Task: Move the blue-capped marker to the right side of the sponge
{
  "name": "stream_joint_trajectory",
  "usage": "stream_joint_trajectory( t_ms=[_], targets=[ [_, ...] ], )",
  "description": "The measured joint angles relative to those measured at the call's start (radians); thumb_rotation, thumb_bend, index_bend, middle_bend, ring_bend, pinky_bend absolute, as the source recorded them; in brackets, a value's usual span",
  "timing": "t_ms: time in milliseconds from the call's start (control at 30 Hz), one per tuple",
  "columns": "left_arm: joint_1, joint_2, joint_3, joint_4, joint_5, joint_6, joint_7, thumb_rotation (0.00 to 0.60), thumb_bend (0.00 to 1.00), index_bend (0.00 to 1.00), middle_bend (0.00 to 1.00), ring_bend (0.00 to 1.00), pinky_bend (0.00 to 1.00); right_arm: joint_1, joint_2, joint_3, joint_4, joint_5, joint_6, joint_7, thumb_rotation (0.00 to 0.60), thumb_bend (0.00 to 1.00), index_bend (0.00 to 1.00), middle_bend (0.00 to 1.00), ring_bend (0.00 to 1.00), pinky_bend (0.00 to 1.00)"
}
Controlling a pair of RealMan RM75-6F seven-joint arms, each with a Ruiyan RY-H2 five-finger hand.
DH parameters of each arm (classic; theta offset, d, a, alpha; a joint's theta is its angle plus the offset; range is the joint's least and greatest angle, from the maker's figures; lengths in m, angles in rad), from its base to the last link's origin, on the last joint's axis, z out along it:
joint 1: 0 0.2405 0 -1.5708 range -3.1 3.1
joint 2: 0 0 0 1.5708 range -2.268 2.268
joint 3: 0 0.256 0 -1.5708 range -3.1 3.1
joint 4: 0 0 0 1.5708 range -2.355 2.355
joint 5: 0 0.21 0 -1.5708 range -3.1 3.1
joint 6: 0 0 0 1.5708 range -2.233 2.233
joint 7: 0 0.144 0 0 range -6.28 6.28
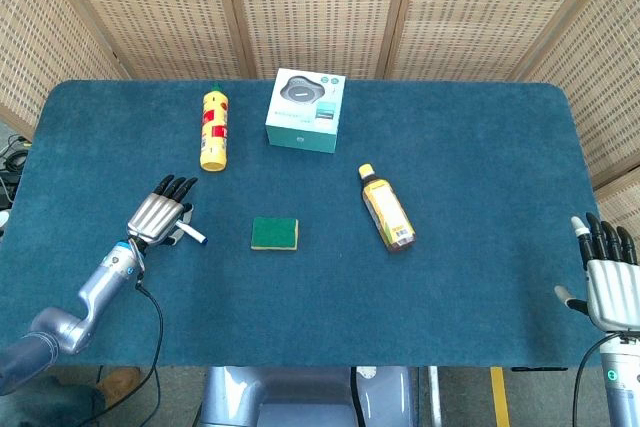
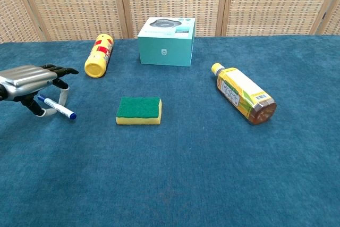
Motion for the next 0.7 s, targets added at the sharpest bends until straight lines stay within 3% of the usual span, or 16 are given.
stream_joint_trajectory(
  t_ms=[367,533,700],
  targets=[
    [-0.043,0.113,-0.001,-0.256,0.078,0.082,0.074,0.600,0.38,0.59,0.00,0.00,0.00,0.001,0.003,0.003,0.000,0.009,-0.005,0.006,0.600,0.00,0.02,0.00,0.00,0.00],
    [-0.124,0.140,-0.019,-0.364,0.121,0.061,0.159,0.600,0.38,0.59,0.00,0.00,0.00,0.005,0.001,0.009,0.010,0.027,-0.019,0.010,0.600,0.00,0.02,0.00,0.00,0.00],
    [-0.205,0.117,-0.047,-0.384,0.139,0.001,0.212,0.600,0.37,0.60,0.00,0.00,0.00,0.007,-0.001,0.016,0.019,0.049,-0.029,0.014,0.600,0.00,0.02,0.00,0.00,0.00]
  ],
)
